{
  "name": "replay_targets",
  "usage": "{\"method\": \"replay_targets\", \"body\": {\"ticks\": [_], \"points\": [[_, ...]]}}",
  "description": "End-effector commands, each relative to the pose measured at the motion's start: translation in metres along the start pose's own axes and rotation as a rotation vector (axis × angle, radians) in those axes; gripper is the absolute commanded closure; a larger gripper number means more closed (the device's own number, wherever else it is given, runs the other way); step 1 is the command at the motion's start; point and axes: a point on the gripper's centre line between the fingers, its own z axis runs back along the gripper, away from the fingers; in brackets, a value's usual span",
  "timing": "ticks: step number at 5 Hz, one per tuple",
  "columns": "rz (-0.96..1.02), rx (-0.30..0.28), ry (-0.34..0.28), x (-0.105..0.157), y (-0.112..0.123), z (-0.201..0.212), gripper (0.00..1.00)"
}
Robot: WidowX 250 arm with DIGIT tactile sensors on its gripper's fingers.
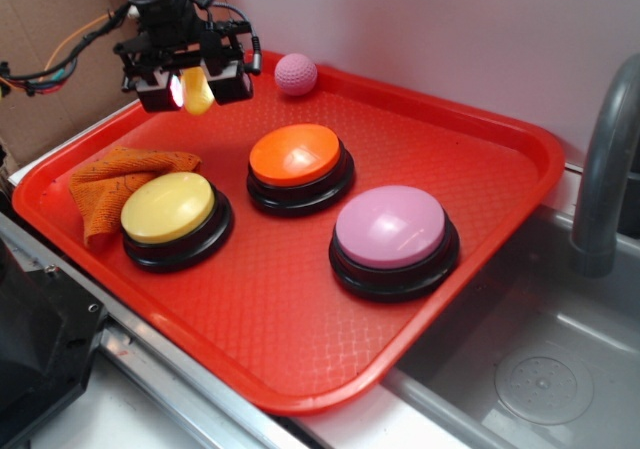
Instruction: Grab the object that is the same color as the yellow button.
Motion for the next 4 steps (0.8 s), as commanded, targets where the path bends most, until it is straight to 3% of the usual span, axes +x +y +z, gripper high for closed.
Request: {"method": "replay_targets", "body": {"ticks": [1,3,4], "points": [[-0.448,-0.116,-0.002,-0.012,-0.008,0.069,1.0],[-0.674,-0.133,0.063,-0.044,-0.019,0.067,1.0],[-0.608,-0.113,0.065,-0.043,-0.015,0.068,1.0]]}}
